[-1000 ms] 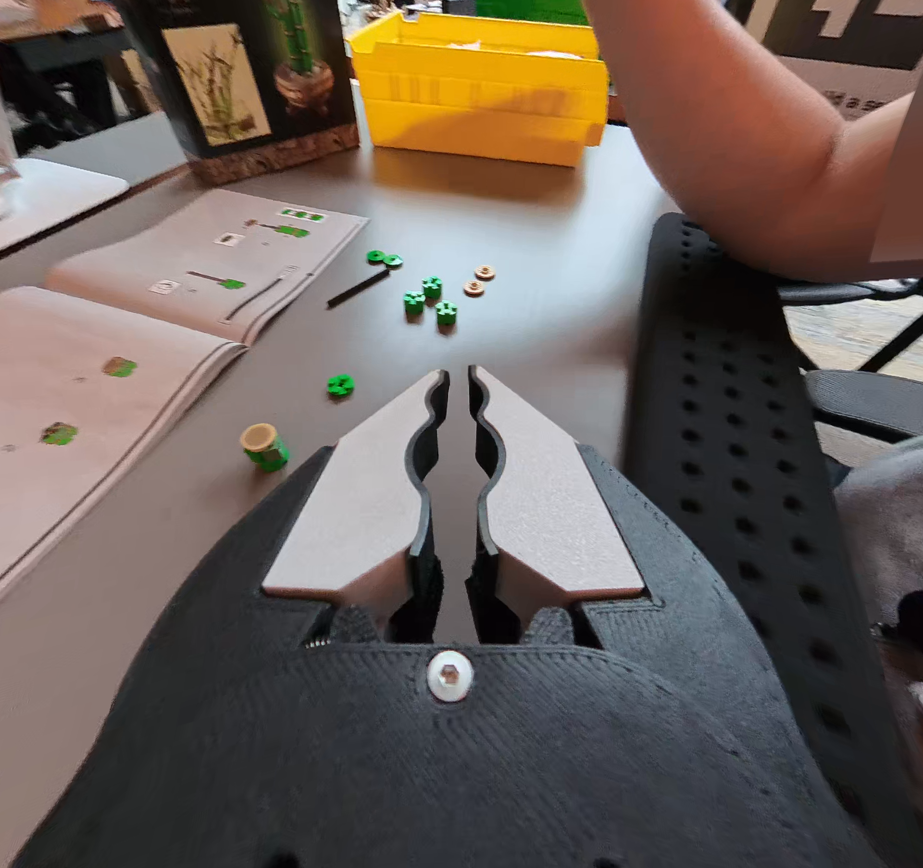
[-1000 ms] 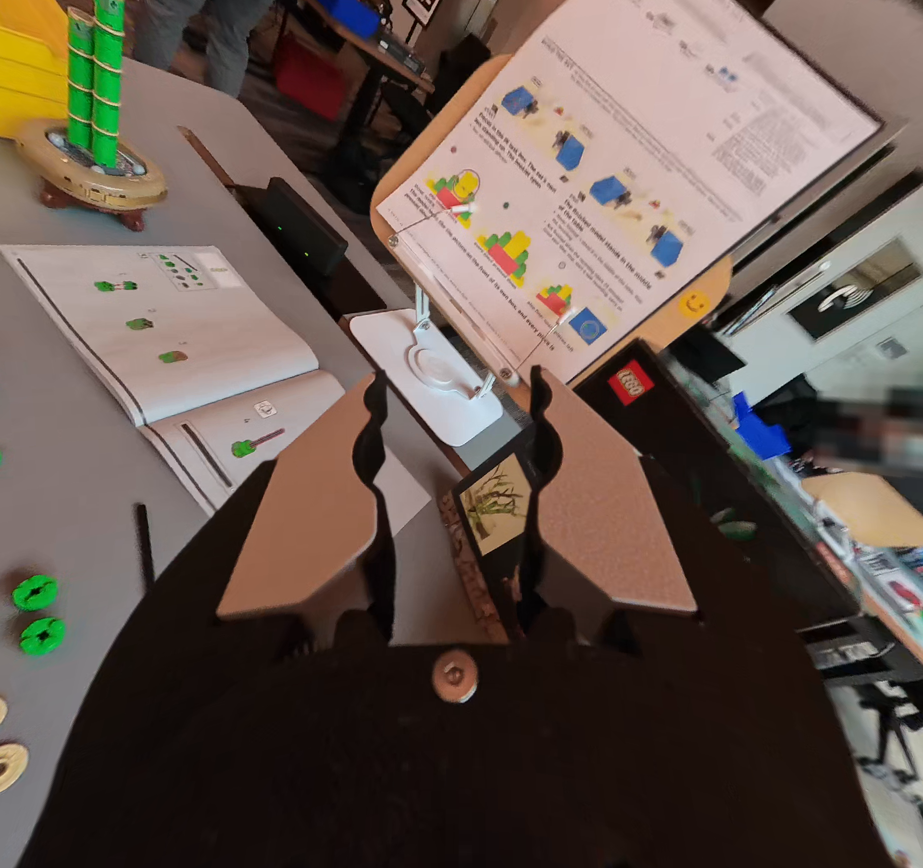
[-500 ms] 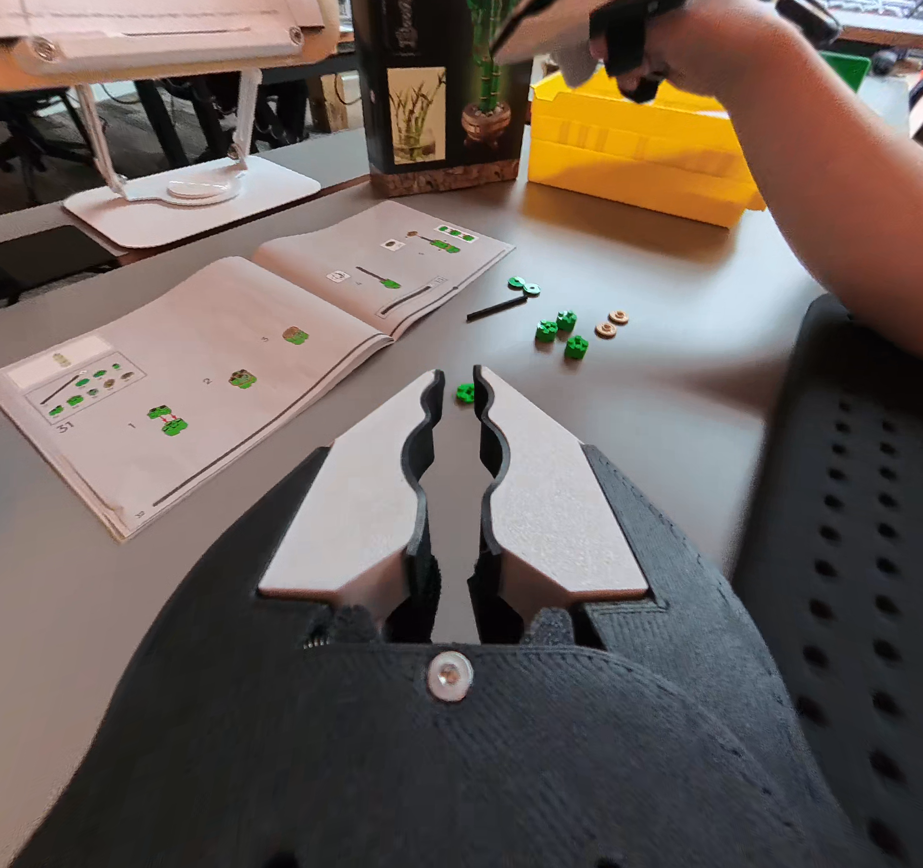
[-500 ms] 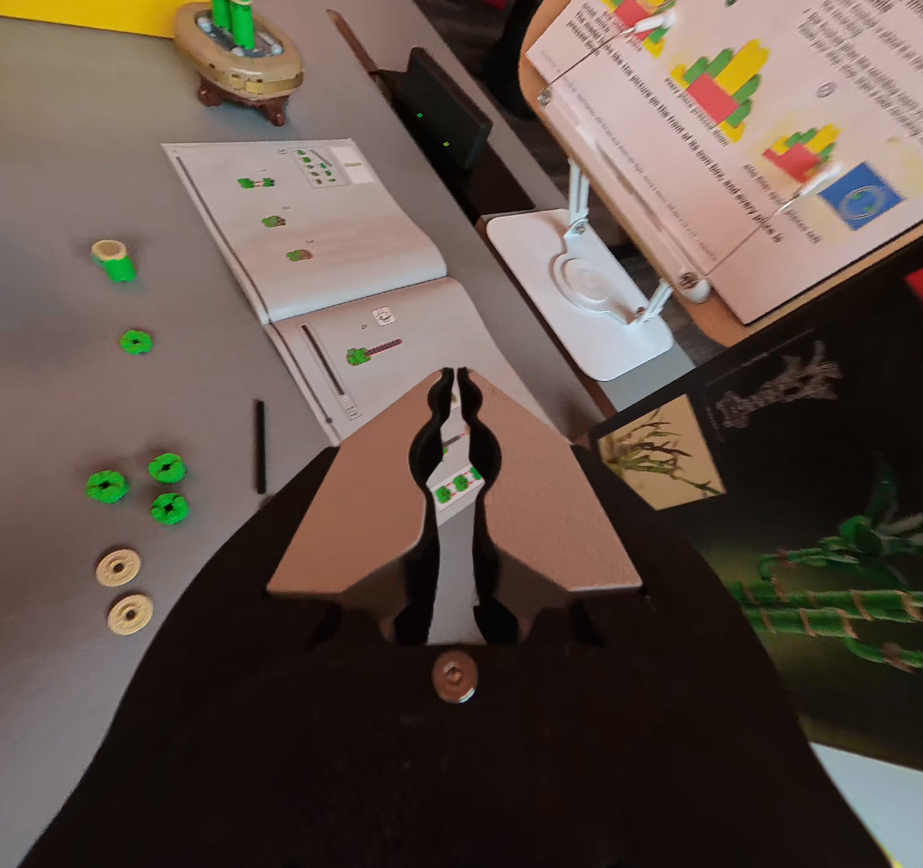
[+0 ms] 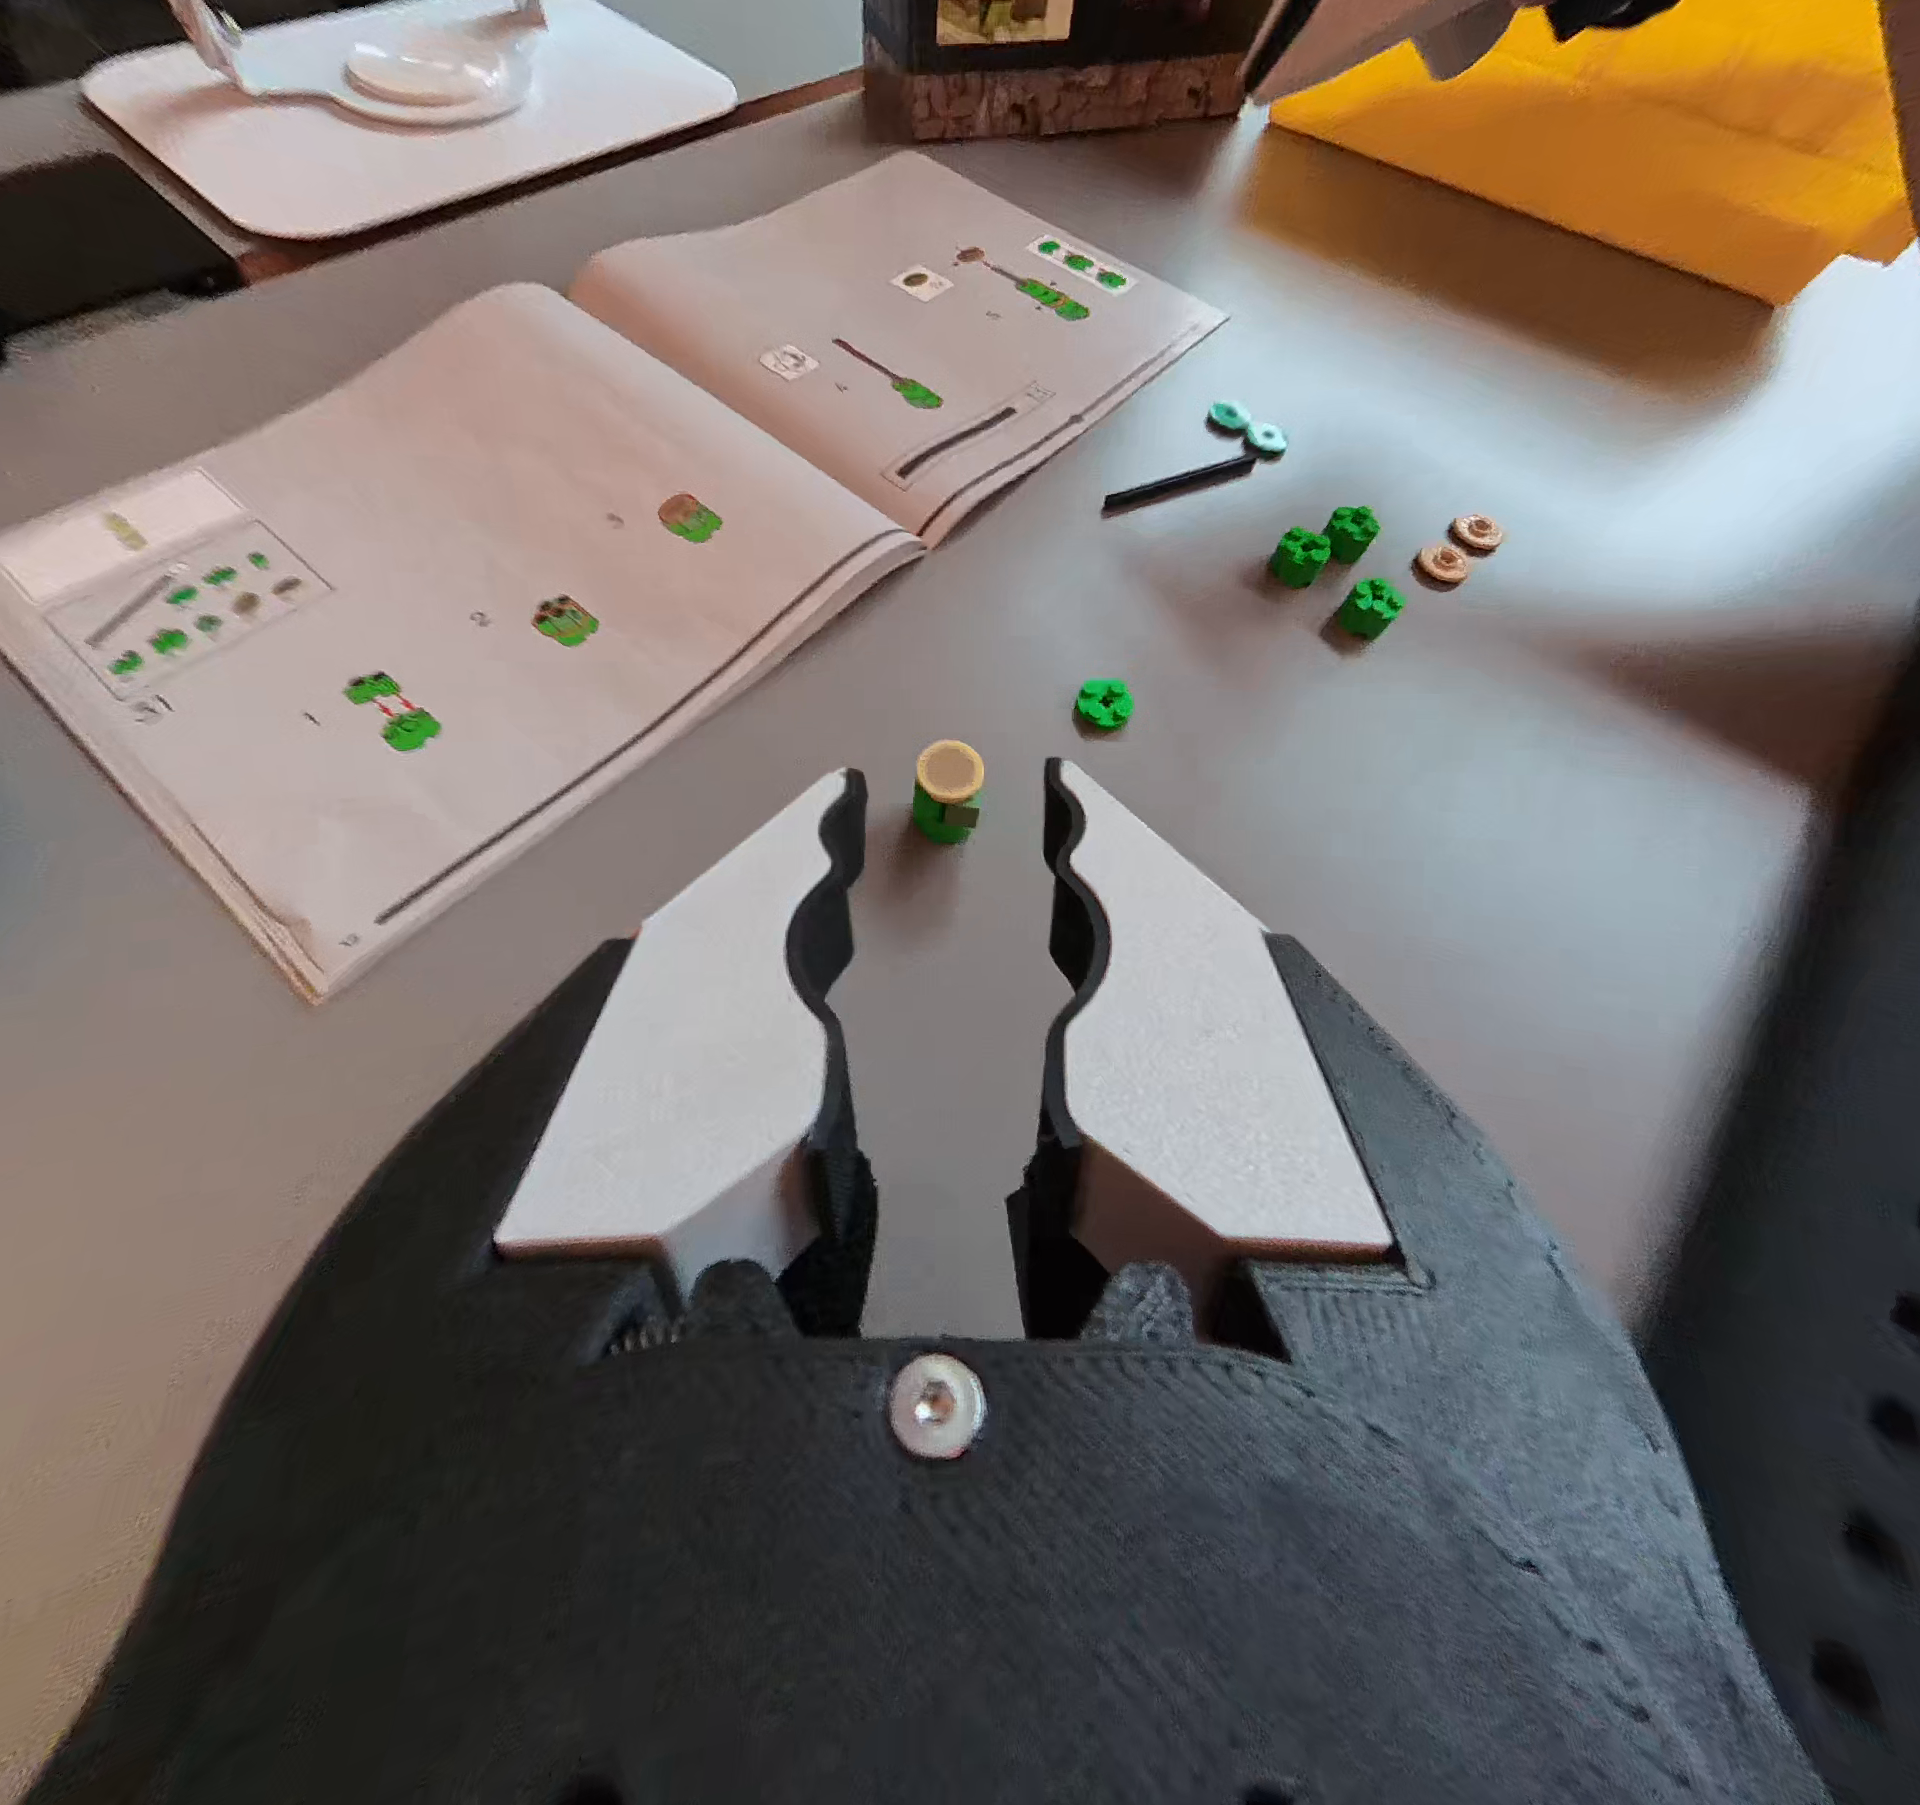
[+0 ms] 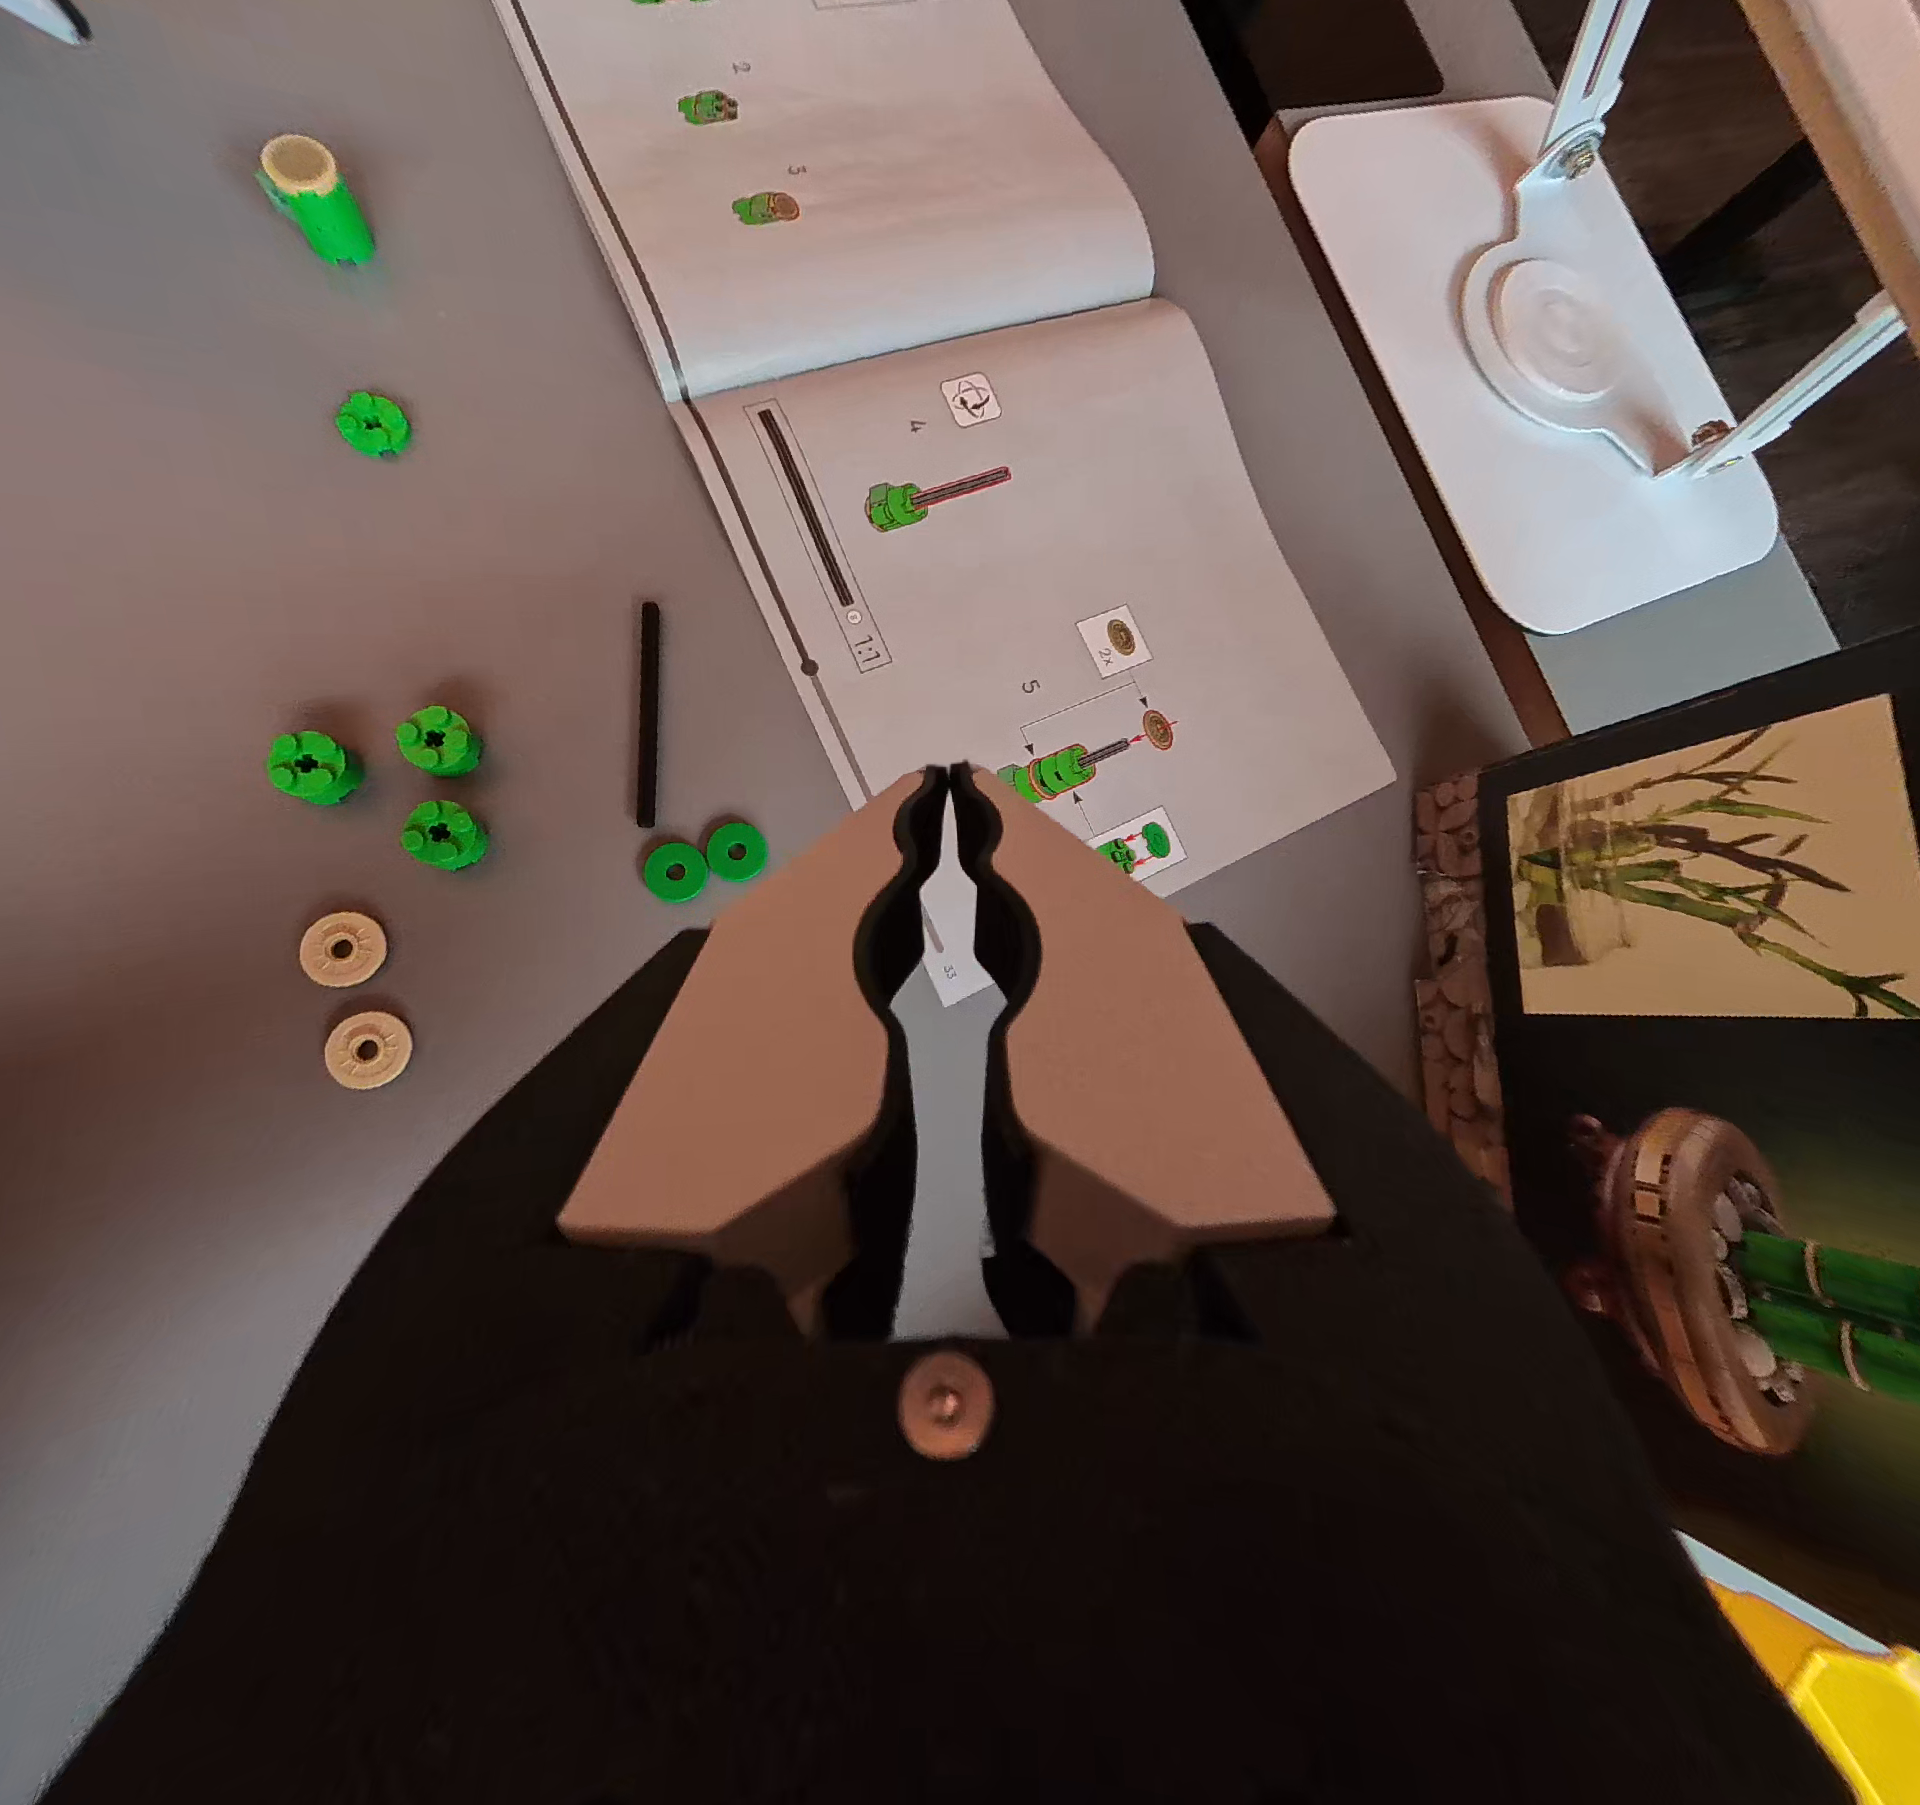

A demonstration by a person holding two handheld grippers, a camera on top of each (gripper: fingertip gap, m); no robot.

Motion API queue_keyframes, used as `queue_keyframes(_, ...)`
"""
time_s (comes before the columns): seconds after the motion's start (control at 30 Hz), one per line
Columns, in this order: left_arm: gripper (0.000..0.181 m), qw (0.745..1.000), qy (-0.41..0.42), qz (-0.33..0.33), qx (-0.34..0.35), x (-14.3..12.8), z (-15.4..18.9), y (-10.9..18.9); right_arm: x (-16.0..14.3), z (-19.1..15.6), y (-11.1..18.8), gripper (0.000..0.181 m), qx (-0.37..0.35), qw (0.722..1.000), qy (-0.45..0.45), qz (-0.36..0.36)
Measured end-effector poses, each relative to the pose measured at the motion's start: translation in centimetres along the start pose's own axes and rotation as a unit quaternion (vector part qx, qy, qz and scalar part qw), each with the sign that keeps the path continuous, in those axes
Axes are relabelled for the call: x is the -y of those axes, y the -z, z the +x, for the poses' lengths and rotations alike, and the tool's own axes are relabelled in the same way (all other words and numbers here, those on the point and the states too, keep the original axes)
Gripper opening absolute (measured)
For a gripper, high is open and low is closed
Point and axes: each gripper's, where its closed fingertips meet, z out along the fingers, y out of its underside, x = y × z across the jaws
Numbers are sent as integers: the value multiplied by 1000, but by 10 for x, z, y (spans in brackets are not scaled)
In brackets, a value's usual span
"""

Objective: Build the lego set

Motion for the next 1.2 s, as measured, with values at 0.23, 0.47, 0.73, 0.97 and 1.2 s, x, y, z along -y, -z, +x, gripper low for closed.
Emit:
queue_keyframes(0.23, 38, 999, -23, -24, 12, -12, -1, -7, 3, -4, -3, 1, 5, 1000, 14, -3)
queue_keyframes(0.47, 44, 999, -24, -33, 9, -7, -2, -18, 5, -4, -3, 1, 3, 1000, 22, 2)
queue_keyframes(0.73, 43, 993, -100, -64, -24, 6, -1, -30, 3, 0, 1, 2, -9, 1000, 28, 2)
queue_keyframes(0.97, 46, 984, -162, -53, -54, 3, 2, -20, 1, 3, 3, 3, -18, 999, 30, 5)
queue_keyframes(1.2, 34, 985, -154, -64, -44, -15, -3, -13, -3, 2, -6, 4, -16, 999, 38, -17)
